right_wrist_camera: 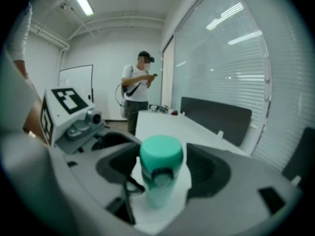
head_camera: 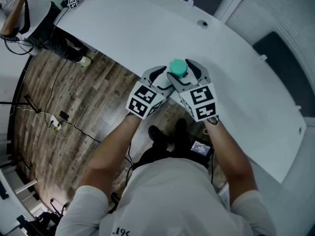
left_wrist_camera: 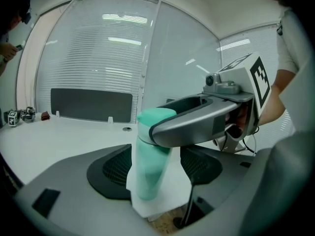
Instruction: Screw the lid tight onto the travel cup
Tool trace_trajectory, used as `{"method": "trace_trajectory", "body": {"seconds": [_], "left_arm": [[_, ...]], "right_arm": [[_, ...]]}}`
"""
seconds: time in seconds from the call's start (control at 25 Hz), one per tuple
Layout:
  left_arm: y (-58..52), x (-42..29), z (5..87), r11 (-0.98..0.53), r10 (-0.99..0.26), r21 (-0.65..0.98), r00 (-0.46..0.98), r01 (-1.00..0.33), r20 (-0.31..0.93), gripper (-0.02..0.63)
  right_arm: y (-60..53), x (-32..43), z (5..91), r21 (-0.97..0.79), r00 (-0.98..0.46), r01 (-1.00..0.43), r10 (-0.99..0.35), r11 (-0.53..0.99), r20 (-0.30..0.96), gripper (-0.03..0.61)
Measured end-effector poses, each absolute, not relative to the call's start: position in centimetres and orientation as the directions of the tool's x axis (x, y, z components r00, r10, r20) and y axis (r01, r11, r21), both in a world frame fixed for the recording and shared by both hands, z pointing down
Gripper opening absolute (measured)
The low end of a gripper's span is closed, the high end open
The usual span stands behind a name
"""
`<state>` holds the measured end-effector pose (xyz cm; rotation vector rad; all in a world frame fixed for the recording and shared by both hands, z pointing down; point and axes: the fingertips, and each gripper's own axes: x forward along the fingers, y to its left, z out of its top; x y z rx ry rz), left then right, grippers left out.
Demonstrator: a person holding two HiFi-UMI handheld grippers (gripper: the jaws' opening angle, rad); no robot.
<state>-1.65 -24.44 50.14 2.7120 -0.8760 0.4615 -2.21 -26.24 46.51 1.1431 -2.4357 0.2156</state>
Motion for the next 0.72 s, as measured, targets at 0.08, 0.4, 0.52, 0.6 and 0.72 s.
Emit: {"method": "trace_trajectory", "body": {"seconds": [0.08, 0.4, 0.52, 0.6, 0.72], "left_arm": [[-24.4, -1.7, 49.9, -0.788, -0.52, 0.141, 0.771, -0.599, 0.368, 0.318], [-24.4, -2.4, 48.3, -0.794, -0.522, 0.143, 0.784, -0.591, 0.337, 0.318], [-24.4, -2.7, 46.7, -0.802, -0.524, 0.136, 0.794, -0.582, 0.308, 0.318], [-24.5, -3.0, 45.7, -0.804, -0.528, 0.131, 0.799, -0.58, 0.288, 0.318], [-24.5, -3.5, 44.0, -0.806, -0.534, 0.132, 0.806, -0.577, 0.257, 0.318]], "right_arm": [[-26.1, -2.1, 46.5, 0.049, -0.556, -0.766, -0.698, 0.642, 0.452, 0.308], [-26.1, -1.7, 44.7, 0.067, -0.542, -0.781, -0.727, 0.621, 0.421, 0.308], [-26.0, -1.5, 43.1, 0.078, -0.538, -0.788, -0.744, 0.611, 0.395, 0.307], [-26.2, -0.9, 42.2, 0.083, -0.527, -0.799, -0.761, 0.595, 0.38, 0.308], [-26.1, -0.3, 41.1, 0.081, -0.512, -0.815, -0.779, 0.574, 0.362, 0.307]]}}
